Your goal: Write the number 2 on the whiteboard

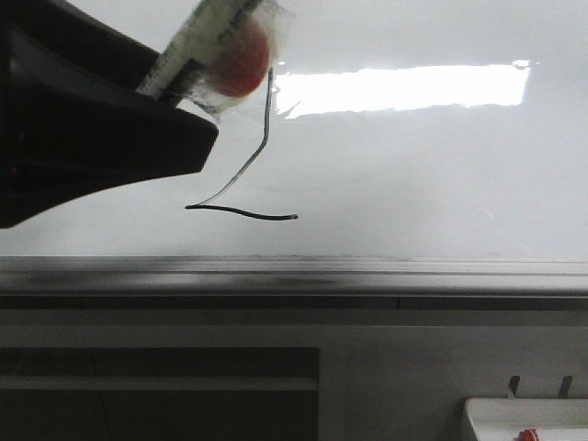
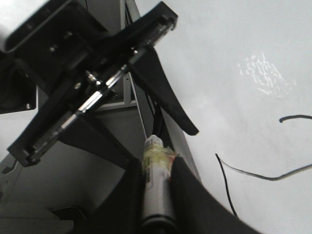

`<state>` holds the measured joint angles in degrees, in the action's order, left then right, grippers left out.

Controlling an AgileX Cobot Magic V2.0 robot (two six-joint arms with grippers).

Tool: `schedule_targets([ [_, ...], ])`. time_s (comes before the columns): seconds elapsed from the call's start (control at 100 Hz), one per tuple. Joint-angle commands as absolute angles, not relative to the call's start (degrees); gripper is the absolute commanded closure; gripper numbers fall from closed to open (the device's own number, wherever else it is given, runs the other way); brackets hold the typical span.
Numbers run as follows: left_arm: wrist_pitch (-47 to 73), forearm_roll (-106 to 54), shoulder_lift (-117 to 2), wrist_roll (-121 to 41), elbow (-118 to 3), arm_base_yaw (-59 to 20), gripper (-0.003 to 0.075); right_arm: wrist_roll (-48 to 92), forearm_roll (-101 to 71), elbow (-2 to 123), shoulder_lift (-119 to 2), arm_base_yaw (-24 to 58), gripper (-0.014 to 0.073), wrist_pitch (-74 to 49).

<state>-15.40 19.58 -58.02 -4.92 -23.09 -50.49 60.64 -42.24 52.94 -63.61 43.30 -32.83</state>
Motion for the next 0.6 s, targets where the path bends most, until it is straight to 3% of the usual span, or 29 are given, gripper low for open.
schedule_targets([
  [0.0,-19.95,19.19,-58.16,-4.32,-24.92,-50.96,0.0357,61.18,-43.2,55.03,-62.82,43.6,0.066,-30.98],
  [0.08,-20.06,19.19,-58.25,-4.32,-24.92,-50.96,0.0425,61.18,-43.2,55.03,-62.82,43.85,0.066,-31.57],
  [0.22,-20.06,19.45,-58.25,-4.32,-24.92,-50.96,0.0745,61.18,-43.2,55.03,-62.82,43.93,0.066,-31.7],
  [0.37,-20.06,19.57,-58.25,-4.32,-24.92,-50.96,0.0741,61.18,-43.31,55.03,-62.82,43.93,0.0626,-31.31],
  [0.46,-20.06,18.61,-58.25,-4.32,-24.92,-50.96,0.0741,61.18,-43.31,55.07,-62.82,43.93,0.0431,-29.8],
  [0.49,-20.06,17.35,-58.25,-4.32,-24.92,-50.96,0.0741,61.18,-43.31,55.07,-62.82,43.93,0.0308,-28.24],
  [0.5,-20.06,16.44,-58.25,-4.32,-24.92,-50.96,0.0741,61.18,-43.31,55.07,-62.82,43.93,0.0231,-26.67],
  [0.59,-20.18,7.33,-58.25,-4.32,-24.92,-49.95,0.0741,61.18,-42.75,55.07,-62.44,43.93,-0.0001,-19.61],
])
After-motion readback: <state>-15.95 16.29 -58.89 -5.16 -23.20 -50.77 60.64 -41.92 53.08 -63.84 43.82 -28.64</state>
